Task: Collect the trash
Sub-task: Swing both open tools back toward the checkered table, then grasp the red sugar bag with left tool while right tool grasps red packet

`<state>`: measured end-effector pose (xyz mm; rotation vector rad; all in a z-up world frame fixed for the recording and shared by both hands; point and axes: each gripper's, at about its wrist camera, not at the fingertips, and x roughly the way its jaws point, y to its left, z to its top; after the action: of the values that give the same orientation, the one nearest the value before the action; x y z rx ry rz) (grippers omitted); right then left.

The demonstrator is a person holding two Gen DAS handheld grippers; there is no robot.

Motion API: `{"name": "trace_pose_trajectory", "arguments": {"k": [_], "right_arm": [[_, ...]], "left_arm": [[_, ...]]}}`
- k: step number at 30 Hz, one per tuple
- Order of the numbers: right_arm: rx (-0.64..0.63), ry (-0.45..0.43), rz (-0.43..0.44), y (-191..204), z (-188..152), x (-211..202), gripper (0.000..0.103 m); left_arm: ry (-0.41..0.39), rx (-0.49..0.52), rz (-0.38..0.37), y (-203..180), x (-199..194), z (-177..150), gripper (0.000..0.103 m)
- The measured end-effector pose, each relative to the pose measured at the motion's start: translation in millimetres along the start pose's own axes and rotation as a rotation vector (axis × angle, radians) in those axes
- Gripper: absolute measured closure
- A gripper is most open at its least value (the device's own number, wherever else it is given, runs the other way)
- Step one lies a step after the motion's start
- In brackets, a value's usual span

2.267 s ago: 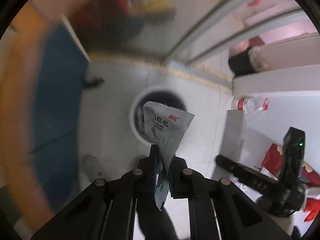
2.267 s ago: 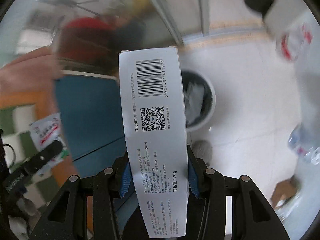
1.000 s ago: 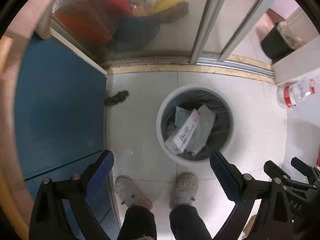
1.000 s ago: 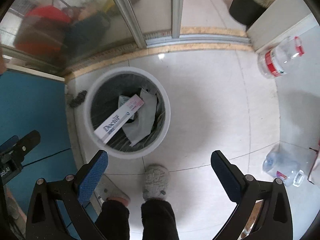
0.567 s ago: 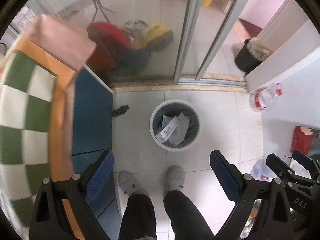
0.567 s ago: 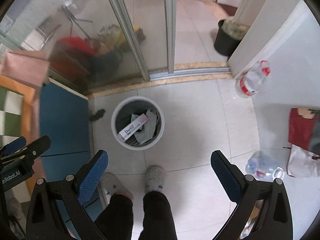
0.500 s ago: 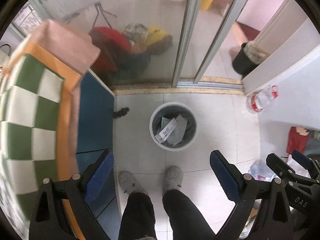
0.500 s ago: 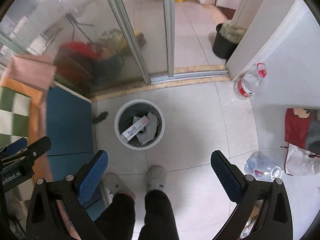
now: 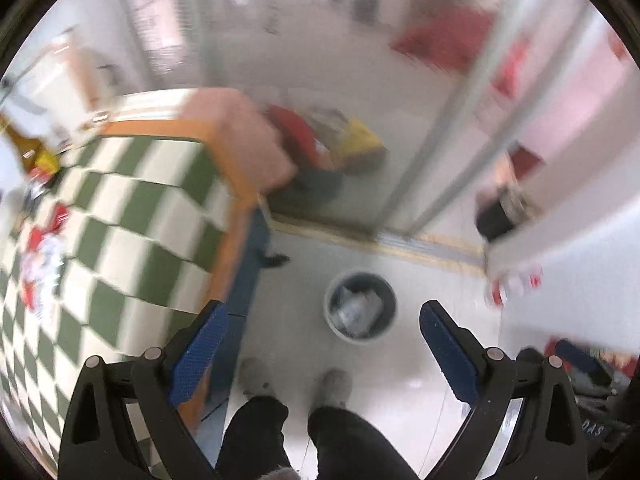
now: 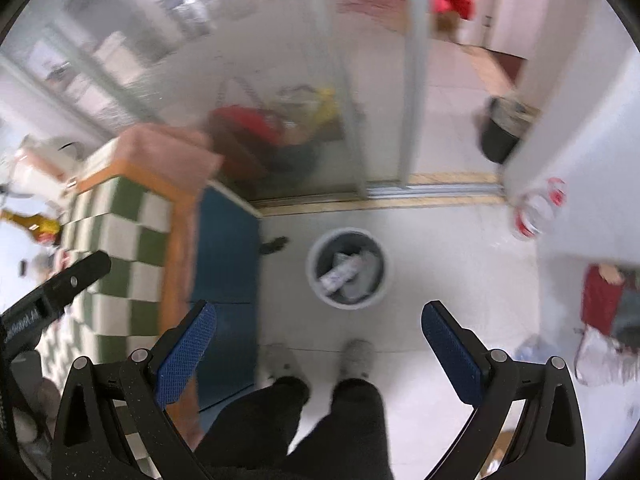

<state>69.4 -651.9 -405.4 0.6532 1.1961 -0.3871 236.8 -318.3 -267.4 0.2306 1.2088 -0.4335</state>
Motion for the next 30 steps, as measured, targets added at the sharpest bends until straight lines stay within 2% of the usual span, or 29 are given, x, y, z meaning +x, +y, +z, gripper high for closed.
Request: {"name": "trace_pose_trajectory", "arguments": {"k": [4,5,7,9,11,12,13,15,17,20,23,27,30], "right_arm": [[-0.134,0.075,0.122,98.2,25.6,19.7,0.0],[-0.162,0.087,0.141,115.9,29.7,25.9,0.0],[-0.268,0.119,0.208,186.4,39.9,42.9,0.0],[-0.36,0.143,0.247,244.7,42.5,60.2,0.006],[-0.453,0.193,0.291,315.0,44.0,85.1,0.026],[-0.487,0.211,0.31,339.6,42.5,93.3,0.033],[-0.531,0.231,0.328,370.7,41.2,105.9,0.044],[-0.648,0.265,0.335,447.0,31.4,133.8,0.052],[-0.731,0.302,0.333,507.3,21.0,160.6,0.064],[-0.818,0.351,0.313,574.3,6.0,204.7,0.082],[-0.885,0.39,0.267,613.9,-8.0,245.5,0.096],[-0.927,0.452,0.218,623.2,-20.6,285.4,0.103],[-0.828,0.504,0.292,614.3,-13.1,299.2,0.103]], "left_arm": [[-0.043,-0.176,0.091,98.5,-21.7,13.5,0.005],[-0.046,-0.218,0.113,122.8,-24.7,12.5,0.005],[-0.043,-0.328,0.175,185.1,-30.5,6.2,0.005],[-0.021,-0.442,0.223,246.2,-32.0,-8.3,0.005],[0.005,-0.57,0.281,317.4,-30.9,-30.2,0.005],[0.012,-0.609,0.303,339.1,-29.6,-39.0,0.005],[0.026,-0.671,0.325,371.7,-26.8,-52.1,0.005],[0.041,-0.759,0.327,411.8,-25.3,-72.6,0.005],[0.058,-0.834,0.319,447.4,-18.3,-89.5,0.005],[0.079,-0.92,0.276,494.7,1.5,-105.2,0.005],[0.078,-0.99,0.211,525.1,19.5,-112.4,0.006],[0.042,-1.078,0.083,547.7,38.8,-114.0,0.006],[0.011,-1.11,-0.012,553.1,47.9,-106.4,0.006]]}}
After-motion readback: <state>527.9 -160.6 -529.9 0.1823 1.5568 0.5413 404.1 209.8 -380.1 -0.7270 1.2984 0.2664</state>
